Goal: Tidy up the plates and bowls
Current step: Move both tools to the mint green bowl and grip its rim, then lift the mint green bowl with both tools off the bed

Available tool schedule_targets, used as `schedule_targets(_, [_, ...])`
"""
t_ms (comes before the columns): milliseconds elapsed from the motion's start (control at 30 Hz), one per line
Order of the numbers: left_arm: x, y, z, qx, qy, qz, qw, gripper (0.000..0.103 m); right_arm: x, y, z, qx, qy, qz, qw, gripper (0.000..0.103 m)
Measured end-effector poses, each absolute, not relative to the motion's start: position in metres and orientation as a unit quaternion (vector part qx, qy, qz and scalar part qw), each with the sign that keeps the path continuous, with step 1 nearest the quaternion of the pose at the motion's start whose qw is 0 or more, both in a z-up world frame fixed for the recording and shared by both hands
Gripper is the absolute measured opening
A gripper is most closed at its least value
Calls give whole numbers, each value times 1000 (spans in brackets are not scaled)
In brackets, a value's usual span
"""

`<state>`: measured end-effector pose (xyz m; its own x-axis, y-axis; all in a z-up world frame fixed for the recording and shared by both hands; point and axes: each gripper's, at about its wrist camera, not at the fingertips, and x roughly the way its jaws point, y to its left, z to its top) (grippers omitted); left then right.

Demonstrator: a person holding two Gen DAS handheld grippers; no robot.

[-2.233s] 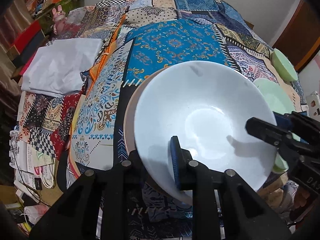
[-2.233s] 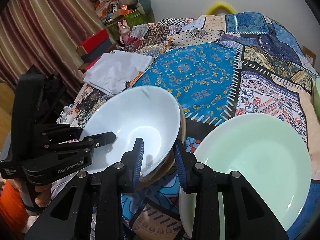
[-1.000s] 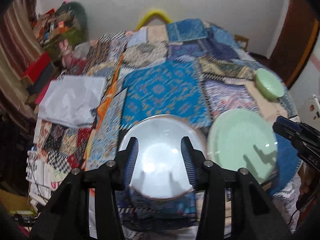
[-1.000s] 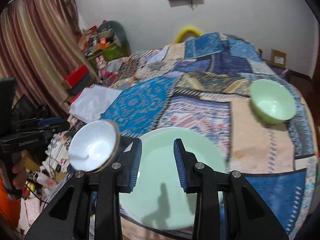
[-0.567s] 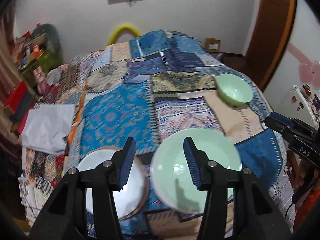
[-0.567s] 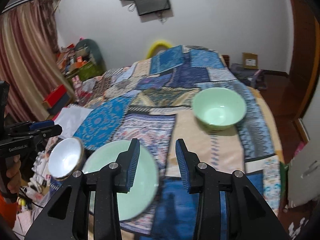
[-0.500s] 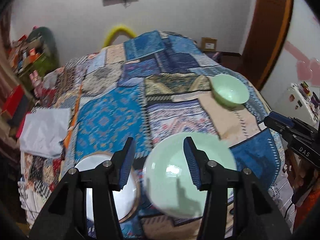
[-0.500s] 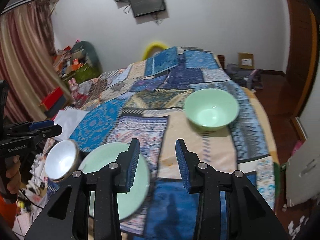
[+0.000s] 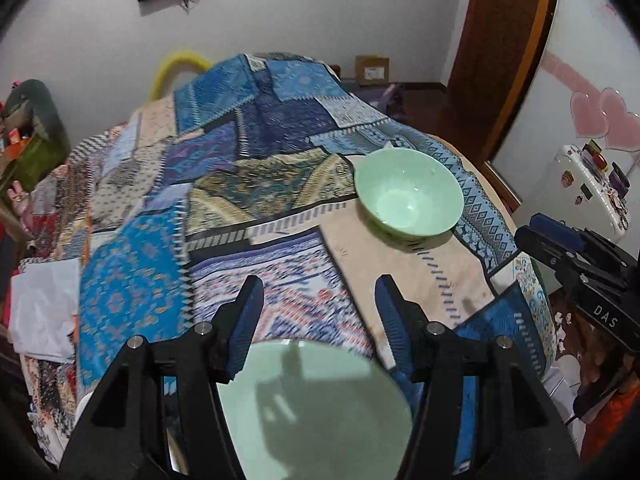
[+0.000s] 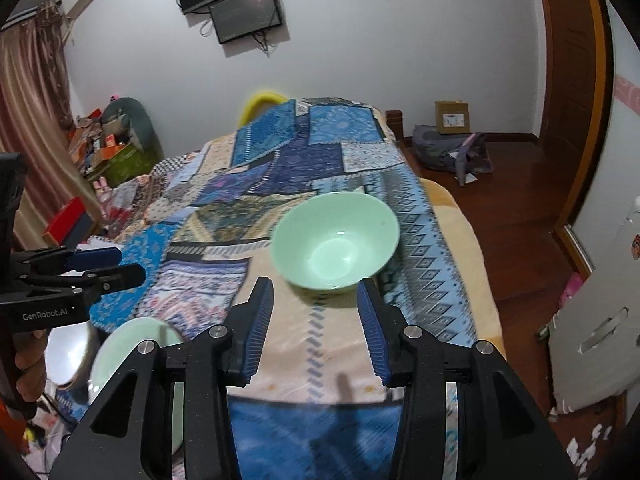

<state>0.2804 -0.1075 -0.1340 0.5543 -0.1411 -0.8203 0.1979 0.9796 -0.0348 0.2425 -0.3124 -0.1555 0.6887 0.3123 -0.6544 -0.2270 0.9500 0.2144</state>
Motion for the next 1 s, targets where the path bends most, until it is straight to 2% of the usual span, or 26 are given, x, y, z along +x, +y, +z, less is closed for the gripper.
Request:
schedule_targets(233, [338,-131,-170,-2,506,-116,855,58,278,-330,-185,83,387,141,908,40])
schedule_targets(767, [417,-165,-231,-2,530,-119,840,58,326,-341,-224,100,412,151,893,40])
schedule_targets(1000, [430,-177,-249,5,539,-125,833,38,336,-333,-233,106,428,168,882,29])
